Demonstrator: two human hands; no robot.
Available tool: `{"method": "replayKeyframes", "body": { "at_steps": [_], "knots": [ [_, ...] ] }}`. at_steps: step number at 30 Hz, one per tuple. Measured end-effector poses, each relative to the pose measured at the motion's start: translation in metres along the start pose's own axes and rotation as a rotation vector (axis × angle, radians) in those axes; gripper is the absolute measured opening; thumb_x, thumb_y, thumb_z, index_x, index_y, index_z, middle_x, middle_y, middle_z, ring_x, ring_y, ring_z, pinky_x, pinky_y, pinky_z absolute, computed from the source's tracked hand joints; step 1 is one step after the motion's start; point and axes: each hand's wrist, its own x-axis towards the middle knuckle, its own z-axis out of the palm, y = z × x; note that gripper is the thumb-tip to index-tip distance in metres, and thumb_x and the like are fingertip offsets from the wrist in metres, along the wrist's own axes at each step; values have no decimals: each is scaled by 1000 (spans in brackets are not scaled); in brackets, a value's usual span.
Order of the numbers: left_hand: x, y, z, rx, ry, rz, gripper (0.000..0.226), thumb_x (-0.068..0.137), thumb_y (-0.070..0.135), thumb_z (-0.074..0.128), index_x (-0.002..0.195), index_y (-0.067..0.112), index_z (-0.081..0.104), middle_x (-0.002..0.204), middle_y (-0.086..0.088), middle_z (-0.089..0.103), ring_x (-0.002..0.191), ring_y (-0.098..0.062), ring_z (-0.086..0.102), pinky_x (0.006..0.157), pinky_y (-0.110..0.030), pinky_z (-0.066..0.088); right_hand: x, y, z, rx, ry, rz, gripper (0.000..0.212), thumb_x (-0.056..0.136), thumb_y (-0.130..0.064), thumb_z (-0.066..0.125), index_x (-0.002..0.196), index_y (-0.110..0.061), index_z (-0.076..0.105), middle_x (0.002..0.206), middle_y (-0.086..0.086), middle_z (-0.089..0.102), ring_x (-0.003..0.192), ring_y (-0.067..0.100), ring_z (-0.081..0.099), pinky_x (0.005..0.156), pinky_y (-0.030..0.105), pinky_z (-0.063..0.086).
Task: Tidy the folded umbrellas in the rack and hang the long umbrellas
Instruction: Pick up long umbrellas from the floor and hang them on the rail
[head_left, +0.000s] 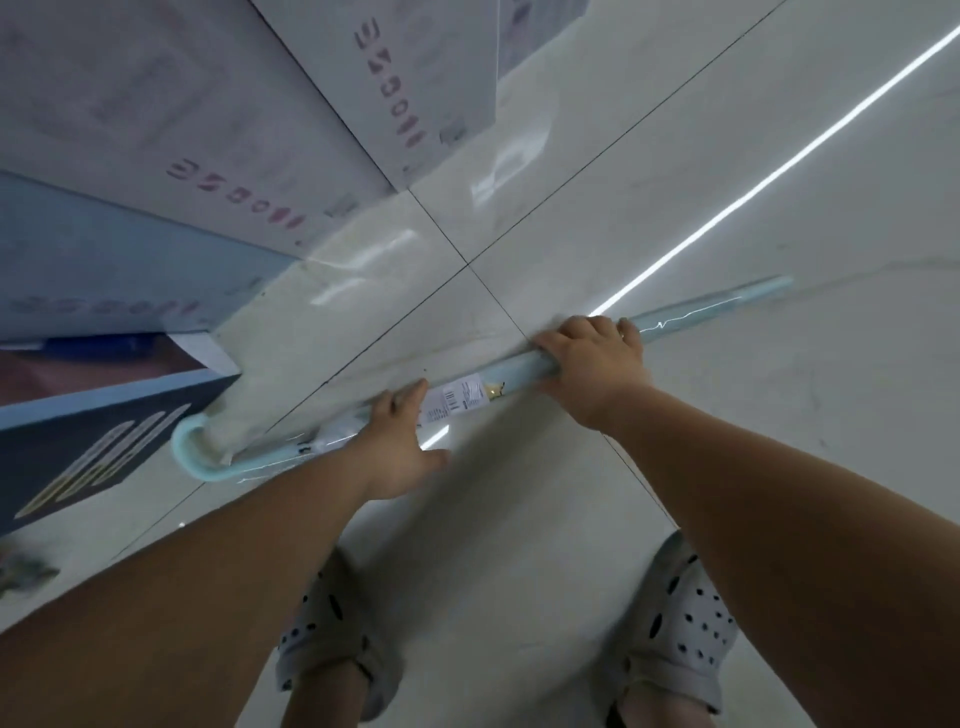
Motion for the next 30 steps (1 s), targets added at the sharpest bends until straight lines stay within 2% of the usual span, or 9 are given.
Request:
{"method": "replayKeyframes", "body": {
  "at_steps": [3, 8, 11, 15, 19, 23, 26, 28, 30],
  "knots": [
    [1, -7, 9, -6, 27, 23, 104, 87, 38, 75, 160, 40, 2, 168, -2, -3, 149, -24, 31, 118, -35, 31, 4, 3, 7, -45, 10, -7, 44, 93, -43, 55, 136, -39, 50, 138, 0, 48, 135, 28, 34, 117, 48, 16],
    [-11, -4, 17, 21, 22, 43, 103, 85, 39, 78, 161, 37, 9, 167, -4, 5, 147, -26, 32, 117, -37, 35, -4, 12, 4, -67, -82, -1, 25, 93, -31, 57, 118, -36, 60, 123, -1, 55, 119, 24, 46, 103, 42, 32],
    [-23, 4, 21, 45, 9, 69, 101, 85, 40, 78, 161, 34, 11, 166, -3, 10, 147, -24, 33, 118, -40, 34, -28, 23, -4, 22, -124, 8, 19, 96, -28, 56, 115, -31, 59, 117, 0, 56, 111, 24, 52, 94, 39, 38],
    [-49, 28, 28, 67, -22, 99, 101, 83, 45, 78, 162, 29, 16, 166, -4, 15, 148, -24, 32, 120, -38, 32, -73, 39, -32, 69, -140, 16, 12, 98, -21, 53, 100, -32, 49, 102, -4, 65, 83, 21, 55, 81, 33, 35],
    [-96, 60, 35, 24, -2, 119, 94, 85, 42, 77, 160, 25, 23, 164, -5, 24, 147, -22, 33, 118, -30, 31, -133, 52, -72, 5, -101, 7, 7, 99, -25, 48, 99, -32, 45, 92, -5, 66, 81, 21, 61, 86, 35, 38],
    [-155, 95, 36, -64, -14, 106, 89, 84, 39, 78, 158, 30, 29, 161, -5, 30, 141, -26, 42, 116, -37, 38, -202, 60, -115, 6, -24, 66, 8, 97, -23, 49, 97, -30, 46, 84, -6, 61, 75, 20, 55, 83, 36, 39],
    [-207, 131, 28, -111, 93, 110, 76, 86, 32, 75, 152, 31, 39, 149, -10, 39, 127, -27, 54, 107, -36, 46, -252, 64, -150, 119, -3, 124, 5, 97, -26, 48, 99, -30, 48, 87, -5, 65, 78, 22, 58, 78, 36, 35],
    [-248, 160, 23, -178, 146, 139, 67, 89, 30, 72, 149, 34, 41, 136, -9, 49, 112, -22, 58, 93, -32, 50, -286, 64, -174, 196, 46, 153, 3, 97, -28, 49, 96, -31, 47, 88, -4, 66, 81, 22, 60, 78, 36, 37],
    [-288, 187, 20, -271, 136, 171, 66, 94, 29, 69, 150, 39, 37, 130, -2, 51, 104, -14, 57, 78, -23, 46, -321, 62, -198, 266, 109, 171, 6, 97, -27, 50, 92, -30, 46, 86, -4, 65, 77, 22, 57, 74, 35, 37]
  ]
}}
